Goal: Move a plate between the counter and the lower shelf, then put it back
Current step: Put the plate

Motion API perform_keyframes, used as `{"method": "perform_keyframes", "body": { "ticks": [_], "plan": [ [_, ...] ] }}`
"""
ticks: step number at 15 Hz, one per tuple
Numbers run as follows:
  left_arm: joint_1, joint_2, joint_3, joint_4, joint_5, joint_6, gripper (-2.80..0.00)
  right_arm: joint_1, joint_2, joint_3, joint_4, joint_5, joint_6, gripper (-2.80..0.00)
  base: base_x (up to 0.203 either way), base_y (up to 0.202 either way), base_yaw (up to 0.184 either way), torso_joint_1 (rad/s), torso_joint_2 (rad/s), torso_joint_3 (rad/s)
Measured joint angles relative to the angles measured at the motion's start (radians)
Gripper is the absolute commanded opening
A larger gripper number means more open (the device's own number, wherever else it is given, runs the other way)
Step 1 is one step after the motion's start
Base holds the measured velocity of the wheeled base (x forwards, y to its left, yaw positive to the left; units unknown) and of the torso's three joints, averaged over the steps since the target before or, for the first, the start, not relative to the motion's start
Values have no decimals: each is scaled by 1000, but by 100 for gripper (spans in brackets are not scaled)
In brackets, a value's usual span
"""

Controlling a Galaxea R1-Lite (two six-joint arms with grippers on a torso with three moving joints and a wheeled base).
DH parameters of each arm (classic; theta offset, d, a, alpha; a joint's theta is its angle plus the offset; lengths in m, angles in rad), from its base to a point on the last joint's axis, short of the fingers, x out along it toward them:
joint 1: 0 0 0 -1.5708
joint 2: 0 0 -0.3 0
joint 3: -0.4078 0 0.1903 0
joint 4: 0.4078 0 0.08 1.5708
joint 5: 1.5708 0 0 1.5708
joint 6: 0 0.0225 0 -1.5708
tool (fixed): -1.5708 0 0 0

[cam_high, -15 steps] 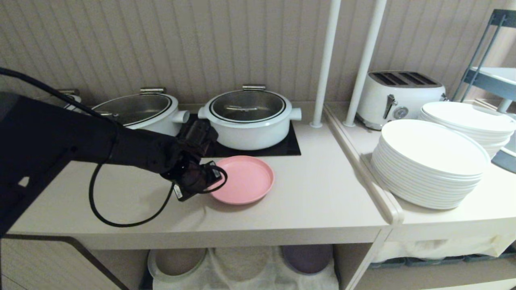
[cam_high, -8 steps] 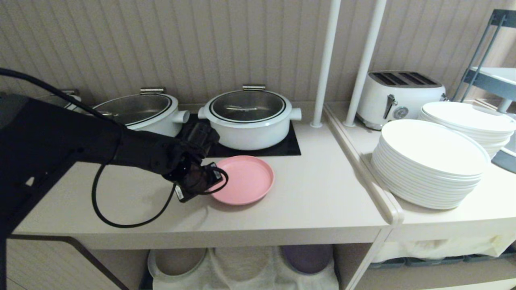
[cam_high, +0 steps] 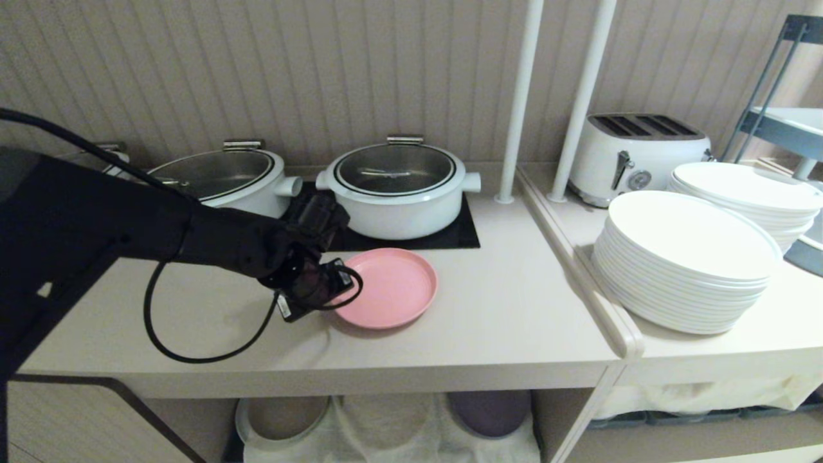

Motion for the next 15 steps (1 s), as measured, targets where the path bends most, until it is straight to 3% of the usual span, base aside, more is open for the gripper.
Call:
{"method": "perform_keyframes", "body": {
  "ticks": [9,15],
  "plan": [
    [0,-126,13,49,29,8,0,0,0,0,0,0,0,-280,0,0,0,0,0,0],
    [-36,-272,172,46,86,11,0,0,0,0,0,0,0,-280,0,0,0,0,0,0]
  ]
}}
